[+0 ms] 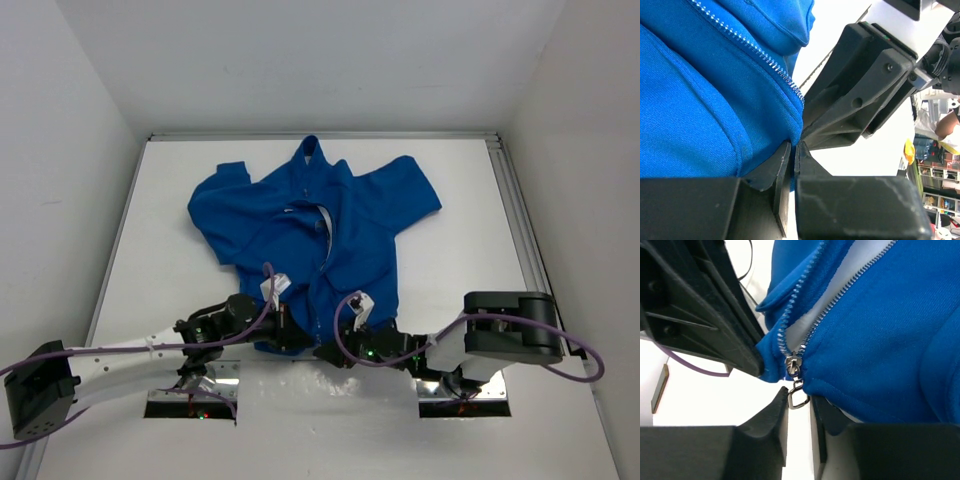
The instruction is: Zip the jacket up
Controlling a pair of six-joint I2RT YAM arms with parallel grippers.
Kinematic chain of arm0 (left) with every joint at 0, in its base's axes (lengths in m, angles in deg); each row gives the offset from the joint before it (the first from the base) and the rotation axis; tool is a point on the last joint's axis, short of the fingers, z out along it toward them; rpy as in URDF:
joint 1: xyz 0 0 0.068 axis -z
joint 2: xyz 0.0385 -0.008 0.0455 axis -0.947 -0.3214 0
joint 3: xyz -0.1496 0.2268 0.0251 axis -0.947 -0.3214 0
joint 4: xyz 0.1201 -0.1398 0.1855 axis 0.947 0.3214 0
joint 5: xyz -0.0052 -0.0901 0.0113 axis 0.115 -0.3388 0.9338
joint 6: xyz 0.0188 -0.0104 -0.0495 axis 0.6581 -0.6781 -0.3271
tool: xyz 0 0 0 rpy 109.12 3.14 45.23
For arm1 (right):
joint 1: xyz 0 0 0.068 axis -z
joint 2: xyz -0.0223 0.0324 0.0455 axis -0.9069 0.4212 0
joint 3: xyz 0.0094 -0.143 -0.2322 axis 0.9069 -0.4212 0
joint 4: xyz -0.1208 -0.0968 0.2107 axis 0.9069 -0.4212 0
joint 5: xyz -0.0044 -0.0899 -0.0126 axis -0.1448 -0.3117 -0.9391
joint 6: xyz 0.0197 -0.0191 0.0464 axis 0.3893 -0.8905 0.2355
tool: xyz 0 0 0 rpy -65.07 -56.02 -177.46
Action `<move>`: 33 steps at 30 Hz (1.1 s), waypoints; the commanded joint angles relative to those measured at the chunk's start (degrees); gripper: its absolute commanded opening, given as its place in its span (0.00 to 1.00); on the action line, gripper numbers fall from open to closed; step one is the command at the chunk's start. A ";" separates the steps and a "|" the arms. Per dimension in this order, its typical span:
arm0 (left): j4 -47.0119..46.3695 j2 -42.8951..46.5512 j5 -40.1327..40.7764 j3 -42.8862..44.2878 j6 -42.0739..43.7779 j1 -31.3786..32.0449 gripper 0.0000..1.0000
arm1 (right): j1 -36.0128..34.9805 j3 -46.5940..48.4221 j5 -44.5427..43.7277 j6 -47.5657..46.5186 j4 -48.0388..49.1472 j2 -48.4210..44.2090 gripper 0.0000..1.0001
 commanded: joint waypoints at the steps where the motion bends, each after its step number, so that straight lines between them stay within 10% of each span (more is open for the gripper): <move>1: -1.23 0.48 -1.14 0.05 -1.18 0.85 0.00 | -0.43 -0.32 -1.56 0.04 4.37 -3.12 0.15; 9: 0.17 0.66 -0.44 0.40 -0.48 0.85 0.00 | -1.92 0.29 -2.53 -0.32 -1.06 -7.86 0.00; 24: 10.71 -1.54 1.67 2.60 6.54 0.85 0.00 | -2.45 25.50 -5.34 -7.95 -64.58 -19.48 0.00; 33: 13.36 -0.31 1.67 1.63 8.66 1.37 0.00 | 6.32 34.39 -1.48 -14.55 -71.66 -16.31 0.00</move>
